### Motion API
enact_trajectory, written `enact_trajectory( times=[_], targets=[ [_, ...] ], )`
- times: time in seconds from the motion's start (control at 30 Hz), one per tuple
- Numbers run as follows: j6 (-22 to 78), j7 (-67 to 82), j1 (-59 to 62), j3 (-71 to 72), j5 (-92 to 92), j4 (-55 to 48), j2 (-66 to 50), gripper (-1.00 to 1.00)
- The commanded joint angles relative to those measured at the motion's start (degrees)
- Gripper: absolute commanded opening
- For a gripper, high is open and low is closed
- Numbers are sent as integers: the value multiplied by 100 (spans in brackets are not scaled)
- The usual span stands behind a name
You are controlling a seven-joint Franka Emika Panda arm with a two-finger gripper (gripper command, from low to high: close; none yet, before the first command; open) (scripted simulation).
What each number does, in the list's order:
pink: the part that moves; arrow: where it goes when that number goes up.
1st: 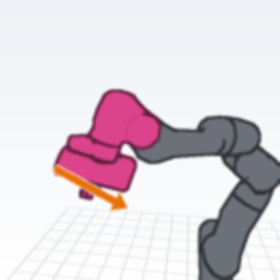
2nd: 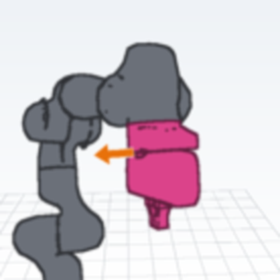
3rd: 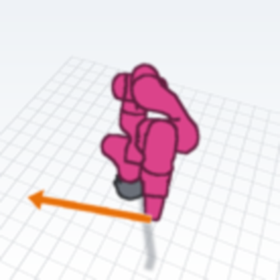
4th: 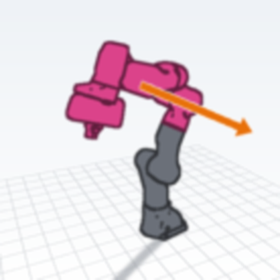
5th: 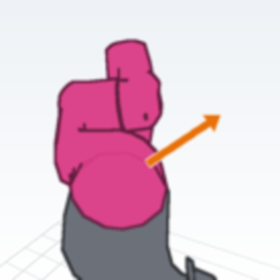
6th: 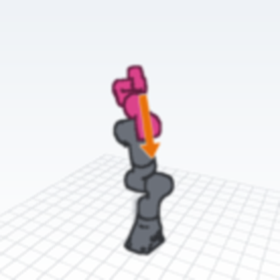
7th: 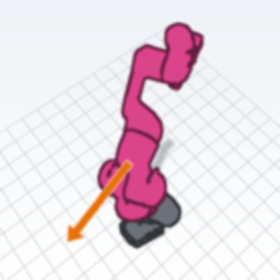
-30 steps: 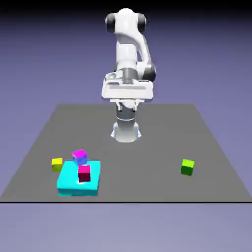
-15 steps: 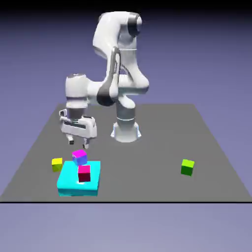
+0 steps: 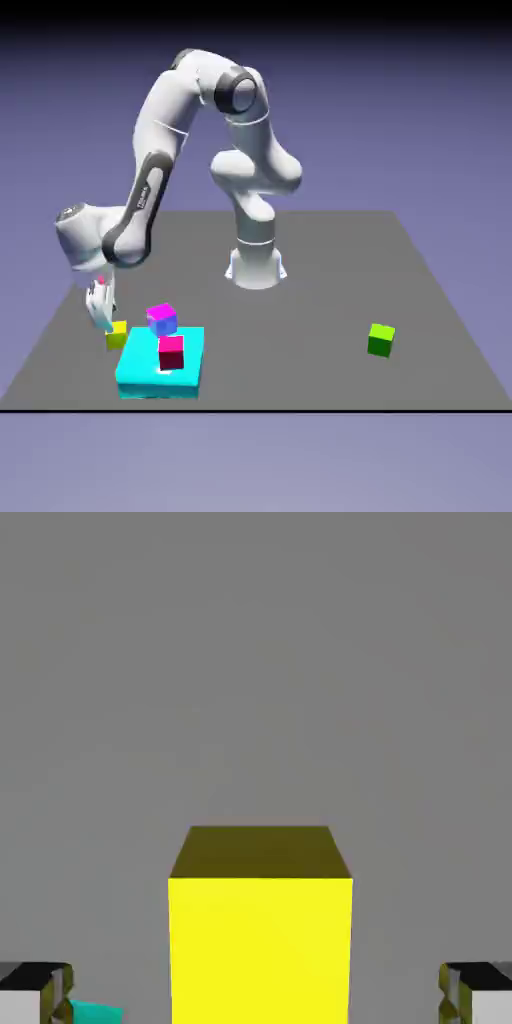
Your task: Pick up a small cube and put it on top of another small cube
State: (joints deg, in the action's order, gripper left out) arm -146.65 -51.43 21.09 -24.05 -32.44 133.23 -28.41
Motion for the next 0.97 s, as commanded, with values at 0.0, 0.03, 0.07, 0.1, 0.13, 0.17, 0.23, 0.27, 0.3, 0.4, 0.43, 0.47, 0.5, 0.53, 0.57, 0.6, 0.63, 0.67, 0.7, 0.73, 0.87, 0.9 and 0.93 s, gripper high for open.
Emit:
enact_trajectory(
  times=[0.0, 0.03, 0.07, 0.1, 0.13, 0.17, 0.23, 0.27, 0.3, 0.4, 0.43, 0.47, 0.5, 0.53, 0.57, 0.6, 0.63, 0.67, 0.7, 0.73, 0.87, 0.9, 0.93],
  targets=[
    [-94, 79, 60, 92, -113, -15, -121, 0],
    [-94, 79, 60, 92, -114, -15, -122, -100],
    [-94, 79, 60, 92, -114, -15, -122, -100],
    [66, -56, -42, -65, 80, 10, 86, -100],
    [227, -192, -144, -222, 274, 36, 293, -100],
    [388, -327, -246, -379, 468, 61, 501, -100],
    [697, -497, -444, -605, 872, 118, 916, -100],
    [828, -389, -533, -550, 1105, 159, 1123, -100],
    [959, -281, -622, -495, 1338, 200, 1331, -100],
    [1352, 43, -889, -329, 2036, 322, 1954, -100],
    [1483, 151, -978, -274, 2269, 363, 2162, -100],
    [1614, 259, -1067, -219, 2502, 404, 2369, -100],
    [1745, 367, -1156, -164, 2735, 445, 2577, -100],
    [1876, 476, -1245, -109, 2968, 485, 2785, -100],
    [2007, 584, -1334, -54, 3201, 526, 2992, -100],
    [2138, 691, -1423, 1, 3433, 567, 3200, -100],
    [2180, 726, -1451, 18, 3508, 580, 3266, -100],
    [2180, 726, -1451, 18, 3508, 580, 3266, -100],
    [1931, 791, -1437, 33, 3423, 672, 3096, -100],
    [1682, 856, -1422, 48, 3337, 765, 2926, -100],
    [1065, 1017, -1387, 85, 3125, 994, 2505, 100],
    [1065, 1017, -1387, 85, 3125, 994, 2505, 100],
    [1313, 952, -1401, 70, 3211, 902, 2675, 100]
  ],
)
